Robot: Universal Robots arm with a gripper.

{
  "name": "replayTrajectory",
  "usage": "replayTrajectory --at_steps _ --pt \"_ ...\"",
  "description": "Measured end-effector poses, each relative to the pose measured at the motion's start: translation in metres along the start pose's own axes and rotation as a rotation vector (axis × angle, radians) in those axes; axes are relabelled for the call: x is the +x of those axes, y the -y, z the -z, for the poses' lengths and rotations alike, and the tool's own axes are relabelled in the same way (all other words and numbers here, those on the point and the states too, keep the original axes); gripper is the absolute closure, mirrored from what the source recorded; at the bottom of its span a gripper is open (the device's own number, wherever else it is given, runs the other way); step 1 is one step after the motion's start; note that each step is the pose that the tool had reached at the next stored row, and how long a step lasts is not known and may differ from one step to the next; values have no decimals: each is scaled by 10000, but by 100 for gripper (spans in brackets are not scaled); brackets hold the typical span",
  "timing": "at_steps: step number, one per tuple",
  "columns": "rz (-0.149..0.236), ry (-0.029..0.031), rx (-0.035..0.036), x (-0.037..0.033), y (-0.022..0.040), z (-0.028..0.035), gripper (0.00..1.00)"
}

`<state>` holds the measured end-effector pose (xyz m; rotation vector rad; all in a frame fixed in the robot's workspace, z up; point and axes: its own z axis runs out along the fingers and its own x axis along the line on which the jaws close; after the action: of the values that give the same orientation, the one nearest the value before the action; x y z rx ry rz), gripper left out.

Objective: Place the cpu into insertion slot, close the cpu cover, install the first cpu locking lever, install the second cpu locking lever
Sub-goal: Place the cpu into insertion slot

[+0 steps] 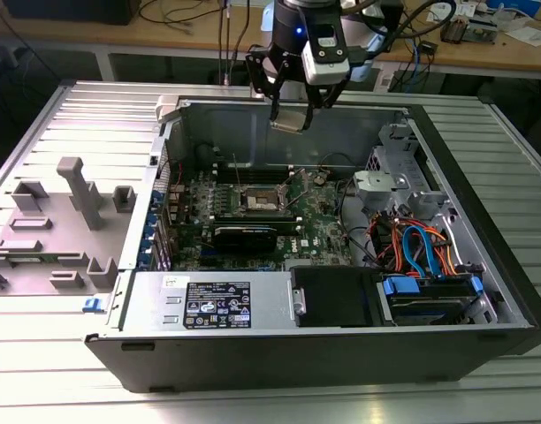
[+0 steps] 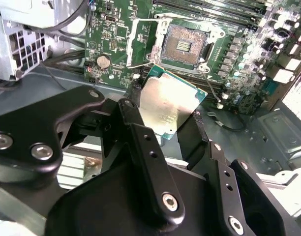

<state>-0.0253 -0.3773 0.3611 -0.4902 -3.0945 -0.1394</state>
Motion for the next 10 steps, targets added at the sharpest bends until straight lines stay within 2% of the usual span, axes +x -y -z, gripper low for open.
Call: replayTrajectory --at_steps 3,6,10 --pt "-282 24 -11 -2 8 -6 46" --pt "-384 34 -11 -7 26 -11 46" --pt "-1061 93 -22 -8 28 -22 46"
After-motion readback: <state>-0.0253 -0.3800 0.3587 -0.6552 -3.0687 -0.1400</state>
